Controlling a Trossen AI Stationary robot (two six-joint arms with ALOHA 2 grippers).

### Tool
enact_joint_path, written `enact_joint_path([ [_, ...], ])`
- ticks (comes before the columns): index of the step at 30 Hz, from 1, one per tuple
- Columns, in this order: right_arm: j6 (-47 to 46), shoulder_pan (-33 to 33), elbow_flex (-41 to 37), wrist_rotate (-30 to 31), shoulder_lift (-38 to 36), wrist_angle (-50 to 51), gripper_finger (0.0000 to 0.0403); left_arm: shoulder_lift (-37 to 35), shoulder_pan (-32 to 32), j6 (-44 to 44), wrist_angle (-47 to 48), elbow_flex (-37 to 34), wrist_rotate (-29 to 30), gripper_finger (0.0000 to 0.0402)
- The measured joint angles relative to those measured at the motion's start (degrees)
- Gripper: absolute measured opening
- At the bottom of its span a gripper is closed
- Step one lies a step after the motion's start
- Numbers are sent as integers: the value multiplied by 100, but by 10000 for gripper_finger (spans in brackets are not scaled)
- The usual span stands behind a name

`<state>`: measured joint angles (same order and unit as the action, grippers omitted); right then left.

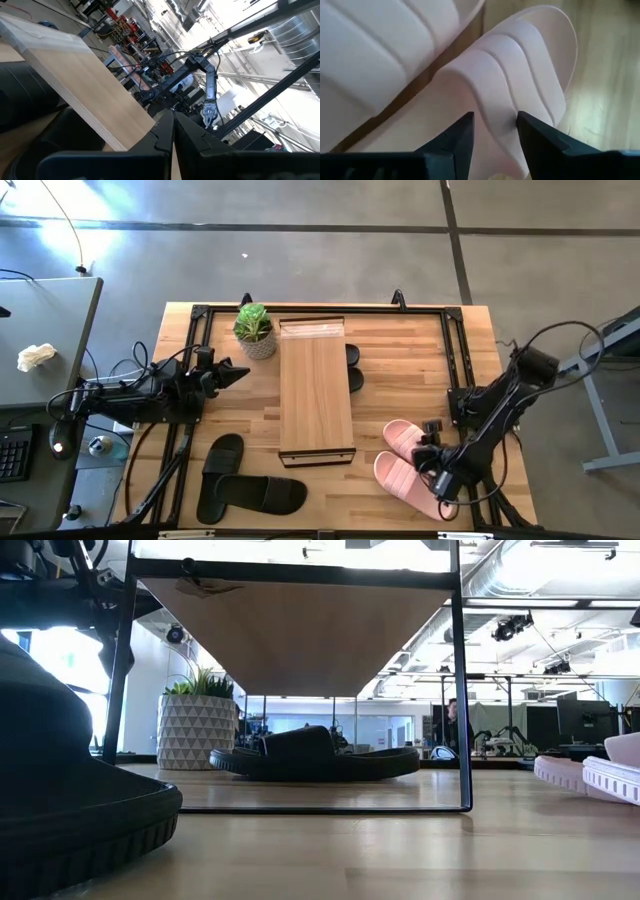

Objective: Pick and place slides into the shelf
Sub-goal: Move the top pink slide under the shelf

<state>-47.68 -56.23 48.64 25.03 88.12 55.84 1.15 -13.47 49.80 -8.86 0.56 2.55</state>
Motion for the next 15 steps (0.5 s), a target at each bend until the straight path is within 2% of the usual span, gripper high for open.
enact_joint_path([
  [6,-455,-2,0,156,374,8,124,-2,0,9,0,0,0,3],
  [13,-1420,0,15,456,370,459,18,0,-2,17,-1,2,-2,3],
  [15,-1677,0,81,485,358,737,8,0,-1,17,0,1,-2,3],
])
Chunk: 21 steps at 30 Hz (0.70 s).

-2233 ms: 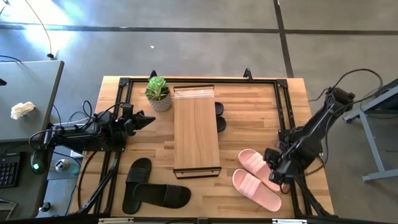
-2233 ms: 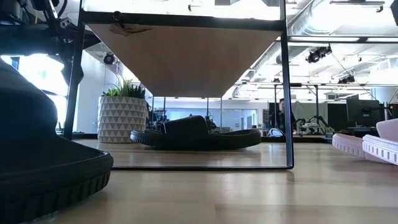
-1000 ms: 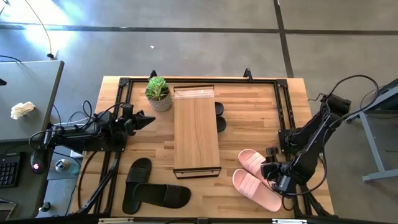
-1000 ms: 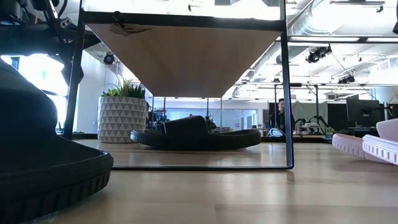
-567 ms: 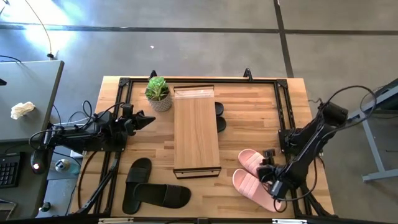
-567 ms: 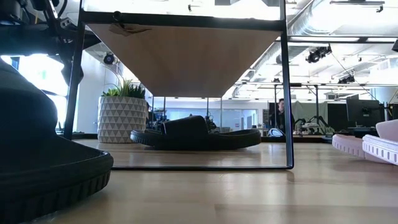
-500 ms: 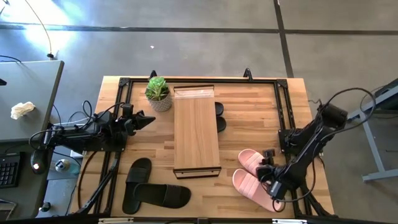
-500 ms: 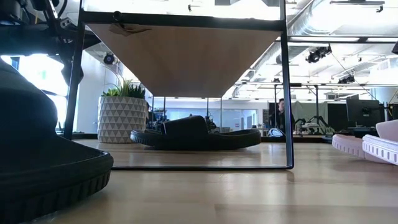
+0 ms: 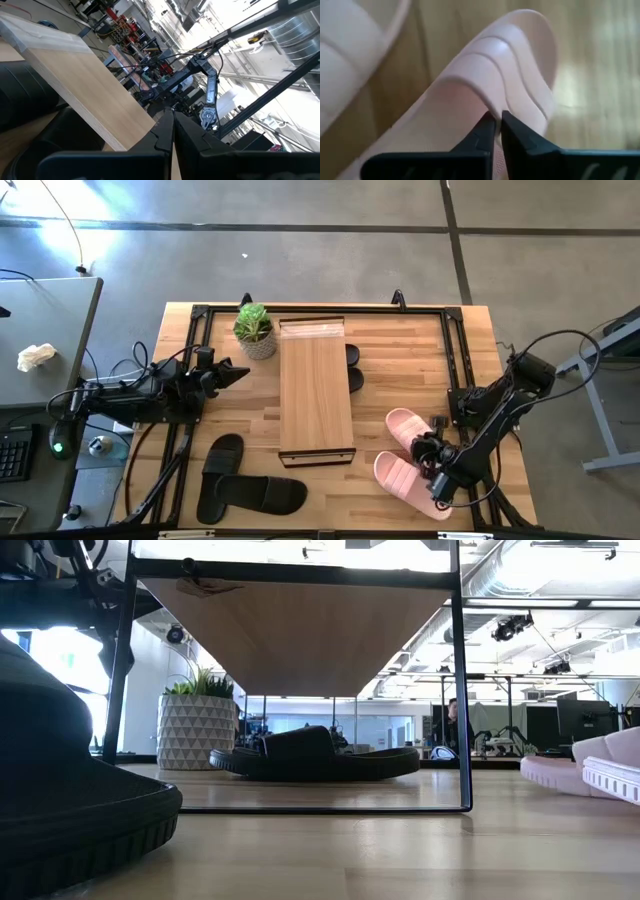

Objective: Pick and place slides into the shelf
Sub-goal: Move the top pink slide under the shelf

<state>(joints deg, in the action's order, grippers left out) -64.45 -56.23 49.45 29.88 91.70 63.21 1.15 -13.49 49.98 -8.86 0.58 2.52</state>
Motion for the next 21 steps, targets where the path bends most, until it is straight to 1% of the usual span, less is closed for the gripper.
enact_joint_path([
  [3,-369,-2,213,90,0,631,7,0,-1,0,0,0,0,3],
  [5,-432,0,464,187,2,1140,3,0,1,0,0,-2,0,3],
  [8,-428,0,981,669,2,2006,3,0,0,0,-2,0,0,3],
  [10,-217,2,1382,1042,0,2510,2,0,-1,0,0,0,0,3],
  [12,251,22,1751,1409,-7,2715,2,-2,1,0,0,-2,0,3],
  [14,1270,84,2023,1667,-60,2606,1,0,-1,0,0,-1,0,3],
  [16,2048,213,2302,1710,-68,2557,1,-1,1,0,0,0,2,3],
  [18,2608,377,2509,1709,-68,2626,1,-1,0,0,-2,0,0,3],
  [21,3689,635,2702,1772,-77,2685,1,-1,1,0,-2,-1,0,3],
])
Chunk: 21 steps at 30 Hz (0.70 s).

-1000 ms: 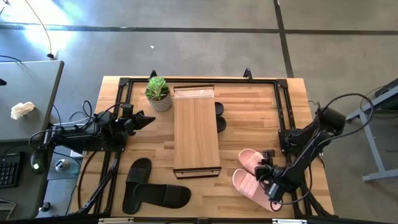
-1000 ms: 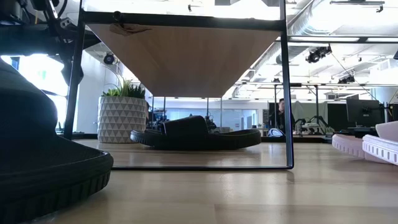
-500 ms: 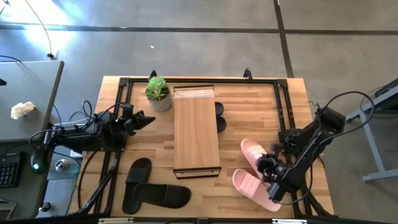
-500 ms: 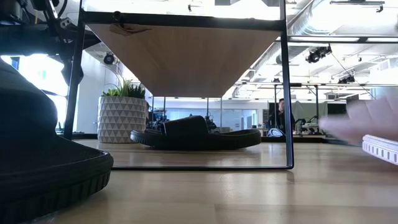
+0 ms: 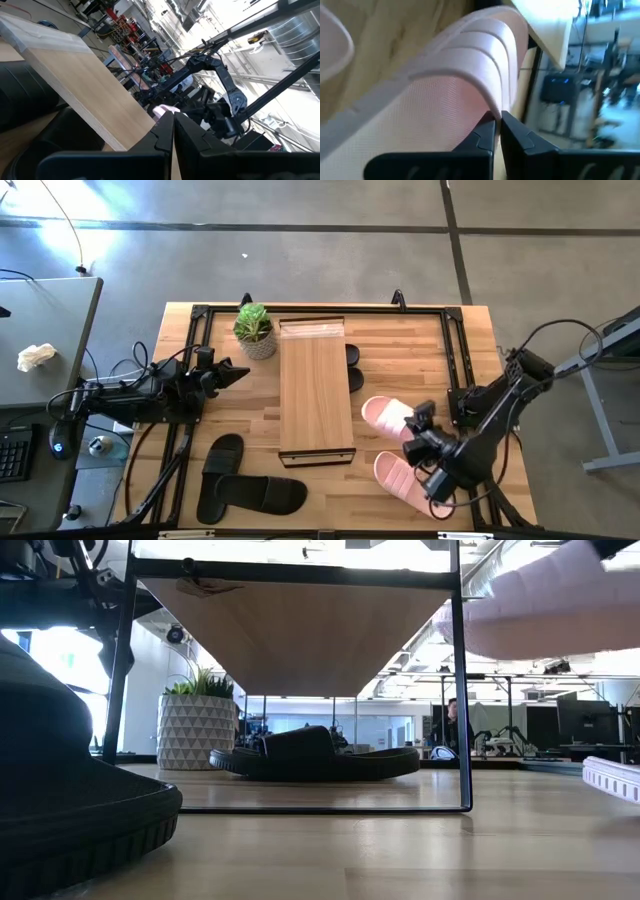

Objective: Pick and place slides into the shelf
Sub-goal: Move the top pink slide under the shelf

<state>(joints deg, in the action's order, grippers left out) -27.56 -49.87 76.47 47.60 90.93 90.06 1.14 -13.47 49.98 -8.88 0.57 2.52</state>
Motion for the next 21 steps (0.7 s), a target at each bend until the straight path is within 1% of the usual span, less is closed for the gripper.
enact_joint_path([
  [2,715,215,6,-56,-28,-31,1,1,-2,0,2,-1,0,3],
  [6,2054,701,-134,-481,-38,-141,0,1,-2,0,1,0,1,3],
  [9,3011,1007,-343,-662,-41,-651,0,0,0,0,1,0,0,3],
  [11,3681,1188,-551,-861,-41,-1152,0,0,-2,0,2,-1,0,3],
  [12,3945,1284,-645,-867,-39,-1419,0,1,0,0,2,-1,0,3],
  [17,4774,1712,-1042,-759,-38,-2459,0,1,0,0,4,1,0,3],
  [21,5405,2063,-1417,-1060,-38,-3235,0,1,-1,0,4,0,0,3],
])
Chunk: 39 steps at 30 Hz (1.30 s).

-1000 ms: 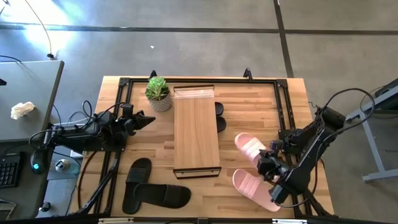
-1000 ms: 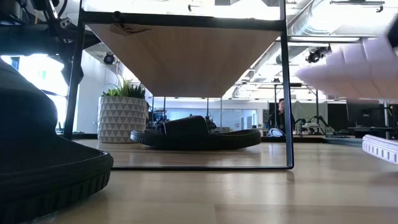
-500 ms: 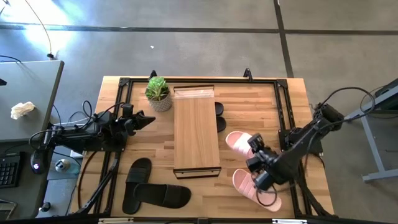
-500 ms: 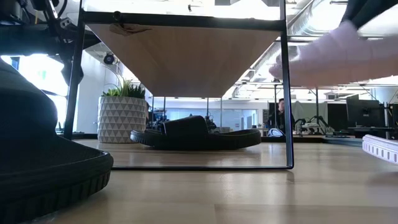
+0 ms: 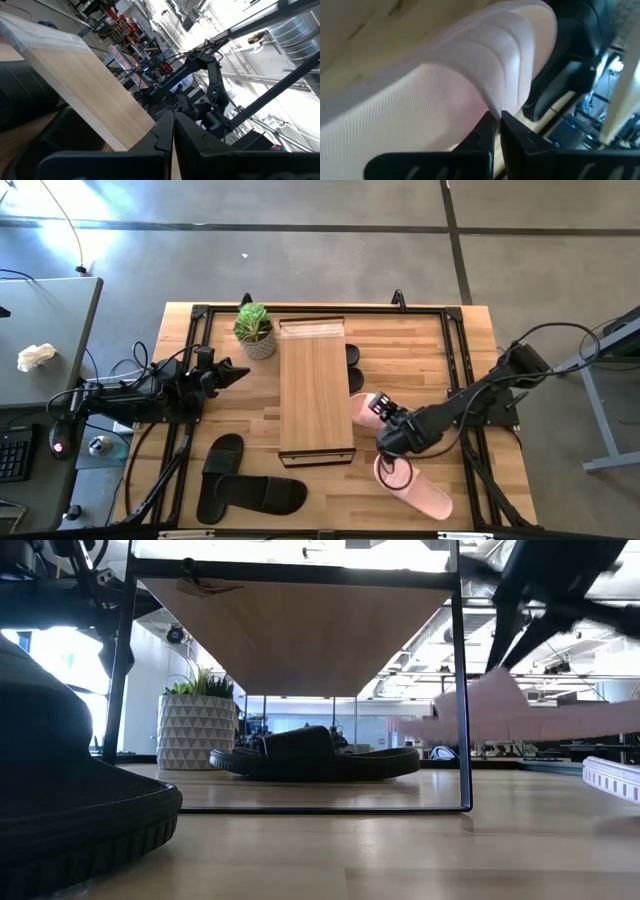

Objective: Pick and place slides into the shelf
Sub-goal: Move the top pink slide under the shelf

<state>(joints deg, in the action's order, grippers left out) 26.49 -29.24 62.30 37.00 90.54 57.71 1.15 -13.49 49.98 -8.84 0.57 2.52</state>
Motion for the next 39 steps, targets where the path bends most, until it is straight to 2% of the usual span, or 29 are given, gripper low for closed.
enact_joint_path([
  [10,1432,468,-507,-183,0,-2197,0,0,1,0,0,1,0,3],
  [21,1600,922,-511,-833,0,-2926,0,0,-1,0,2,1,0,3],
  [30,1444,1023,-511,-1499,0,-2968,1,0,-1,0,2,1,0,3],
  [39,1202,1205,-511,-1791,0,-3005,26,0,-1,0,0,1,0,3],
])
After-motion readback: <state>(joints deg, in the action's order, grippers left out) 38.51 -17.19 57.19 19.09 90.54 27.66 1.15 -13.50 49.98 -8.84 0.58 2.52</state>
